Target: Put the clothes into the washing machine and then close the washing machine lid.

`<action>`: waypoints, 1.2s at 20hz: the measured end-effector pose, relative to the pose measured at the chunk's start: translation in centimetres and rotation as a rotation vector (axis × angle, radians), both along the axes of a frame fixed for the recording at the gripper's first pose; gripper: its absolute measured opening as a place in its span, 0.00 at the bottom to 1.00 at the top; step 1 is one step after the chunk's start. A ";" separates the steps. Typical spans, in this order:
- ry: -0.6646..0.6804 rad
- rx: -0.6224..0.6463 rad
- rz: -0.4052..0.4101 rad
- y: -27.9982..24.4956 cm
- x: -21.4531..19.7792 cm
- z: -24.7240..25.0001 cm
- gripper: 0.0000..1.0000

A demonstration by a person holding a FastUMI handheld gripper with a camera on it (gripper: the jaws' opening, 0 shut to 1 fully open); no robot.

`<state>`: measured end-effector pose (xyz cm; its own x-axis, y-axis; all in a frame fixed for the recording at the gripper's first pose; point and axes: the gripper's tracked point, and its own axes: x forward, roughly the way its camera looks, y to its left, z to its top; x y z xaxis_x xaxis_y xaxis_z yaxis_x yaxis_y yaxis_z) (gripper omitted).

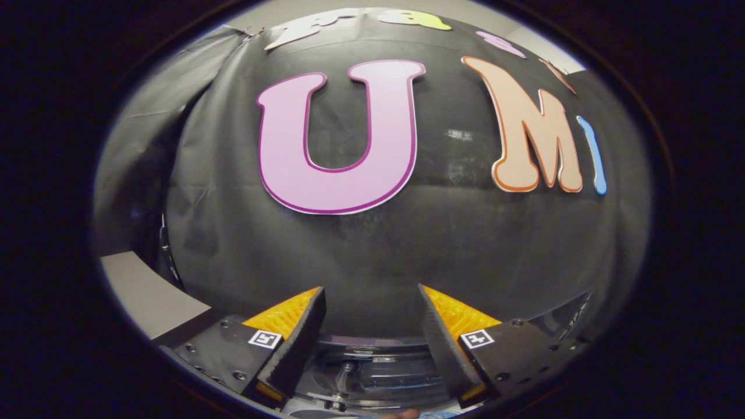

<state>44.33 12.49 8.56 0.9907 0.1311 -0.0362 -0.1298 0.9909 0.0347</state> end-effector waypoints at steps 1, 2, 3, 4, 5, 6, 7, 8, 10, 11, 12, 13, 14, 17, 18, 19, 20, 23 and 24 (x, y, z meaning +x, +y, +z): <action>0.001 -0.001 -0.001 -0.1 0.0 0.0 0.95; 0.003 0.002 -0.002 -0.1 -0.1 0.1 0.96; 0.003 0.001 -0.004 -0.1 -0.1 0.1 0.96; 0.002 -0.001 -0.005 -0.1 -0.1 0.1 0.96; -0.002 0.003 -0.010 -0.2 -0.3 0.2 0.96; -0.001 0.007 -0.016 -0.1 -0.4 0.2 0.96; 0.001 0.001 -0.019 -0.3 -0.6 0.2 0.96; 0.004 0.004 -0.020 -0.3 -0.8 0.2 0.96; 0.005 0.004 -0.014 -0.3 -1.4 0.0 0.95; 0.007 0.006 -0.012 -0.3 -1.9 0.0 0.95; 0.007 0.005 -0.011 -0.3 -2.1 0.1 0.96; 0.010 0.003 -0.013 -0.4 -2.5 -0.1 0.95; 0.017 0.001 -0.016 -0.5 -2.8 -0.1 0.96; 0.028 -0.005 -0.029 -0.6 -3.7 -0.2 0.96; 0.027 -0.006 -0.031 -0.7 -4.1 -0.1 0.96; 0.023 -0.003 -0.034 -0.7 -4.5 -0.1 0.96; 0.018 0.001 -0.040 -0.7 -4.9 -0.1 0.96; 0.020 -0.004 -0.052 -0.8 -5.5 -0.3 0.95; 0.022 -0.006 -0.055 -0.9 -5.7 -0.3 0.95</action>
